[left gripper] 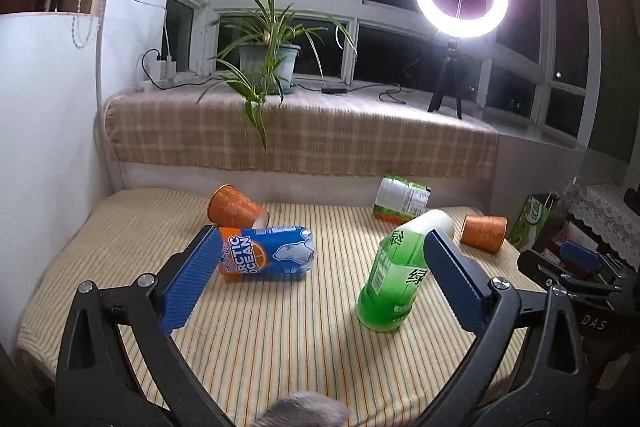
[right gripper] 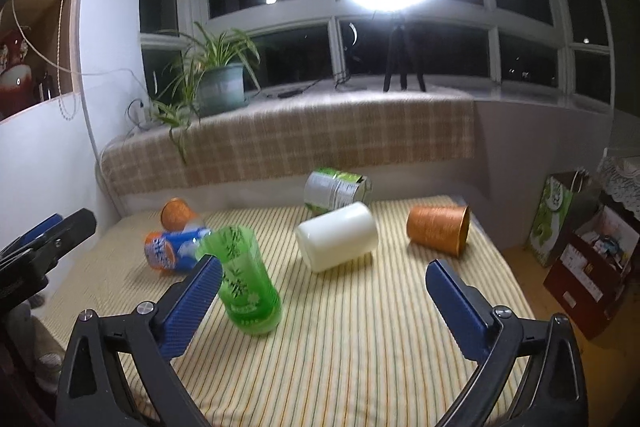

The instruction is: Flip cup upright

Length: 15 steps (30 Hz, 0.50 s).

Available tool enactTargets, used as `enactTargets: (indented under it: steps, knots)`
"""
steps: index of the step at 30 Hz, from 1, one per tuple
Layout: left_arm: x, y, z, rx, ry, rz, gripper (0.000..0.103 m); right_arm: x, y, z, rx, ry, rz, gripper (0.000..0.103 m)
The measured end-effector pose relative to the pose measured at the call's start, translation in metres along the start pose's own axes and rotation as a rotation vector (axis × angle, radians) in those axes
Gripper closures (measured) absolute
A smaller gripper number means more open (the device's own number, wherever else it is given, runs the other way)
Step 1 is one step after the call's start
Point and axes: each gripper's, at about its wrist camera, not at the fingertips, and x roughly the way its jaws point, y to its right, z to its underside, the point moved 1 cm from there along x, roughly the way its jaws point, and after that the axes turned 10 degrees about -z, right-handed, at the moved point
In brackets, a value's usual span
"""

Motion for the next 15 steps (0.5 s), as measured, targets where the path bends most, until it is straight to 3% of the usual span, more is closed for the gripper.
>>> enactTargets:
  steps: [15]
  knots:
    - [-0.0096, -0.0029, -0.0025, -0.003, 0.031, -0.043, 0.0, -0.0022, 0.0052, -0.0028, 0.05, 0.04, 0.011, 0.0]
